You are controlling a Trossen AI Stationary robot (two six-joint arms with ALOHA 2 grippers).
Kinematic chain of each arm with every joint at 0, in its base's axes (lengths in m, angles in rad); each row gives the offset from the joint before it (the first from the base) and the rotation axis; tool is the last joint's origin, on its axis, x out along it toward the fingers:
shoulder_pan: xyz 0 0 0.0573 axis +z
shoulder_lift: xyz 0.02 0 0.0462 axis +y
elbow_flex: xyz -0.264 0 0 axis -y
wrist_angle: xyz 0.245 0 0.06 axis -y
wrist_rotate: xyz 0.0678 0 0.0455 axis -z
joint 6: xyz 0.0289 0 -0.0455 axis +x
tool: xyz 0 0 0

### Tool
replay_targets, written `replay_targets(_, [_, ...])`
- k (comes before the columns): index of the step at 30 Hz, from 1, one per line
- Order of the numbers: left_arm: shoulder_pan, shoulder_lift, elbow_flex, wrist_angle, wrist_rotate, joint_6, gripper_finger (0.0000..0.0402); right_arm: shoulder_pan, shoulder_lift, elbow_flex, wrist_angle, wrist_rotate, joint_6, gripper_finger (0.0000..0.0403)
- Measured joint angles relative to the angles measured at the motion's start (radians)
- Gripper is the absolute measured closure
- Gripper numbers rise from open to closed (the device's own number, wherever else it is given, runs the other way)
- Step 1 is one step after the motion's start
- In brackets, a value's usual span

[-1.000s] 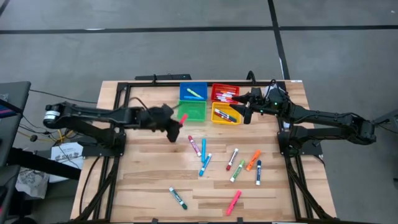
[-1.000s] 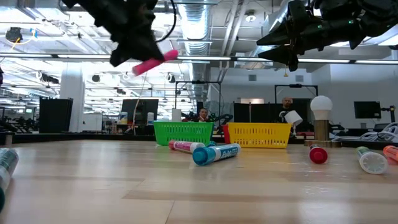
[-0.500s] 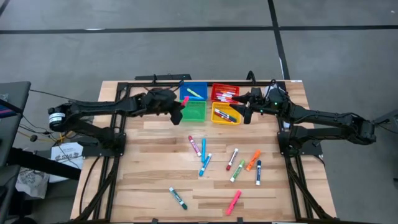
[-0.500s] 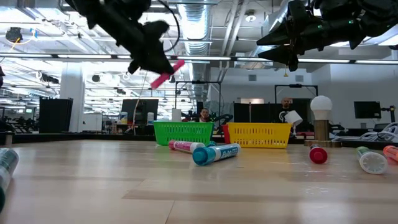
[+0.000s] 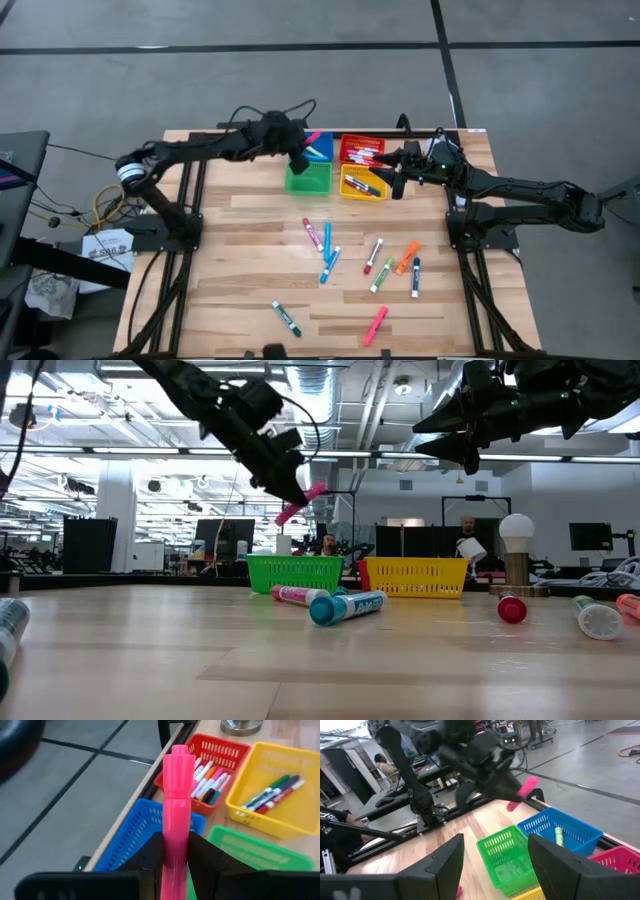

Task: Pick & Place Markers
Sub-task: Put the left pink highlighter into the blue basket

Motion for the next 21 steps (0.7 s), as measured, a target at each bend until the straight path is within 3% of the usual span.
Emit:
replay_targets(11, [0.138,0.213,0.150,-0.001,0.168,0.075,0.0334,-0.001,0.000,0.000,0.000,0.000,0.000,0.0194])
replay_targets(21, [0.151,0.319,0.217,-0.023,0.242,0.160,0.0334,-0.001,0.000,0.000,0.001,0.002,0.000,0.0194])
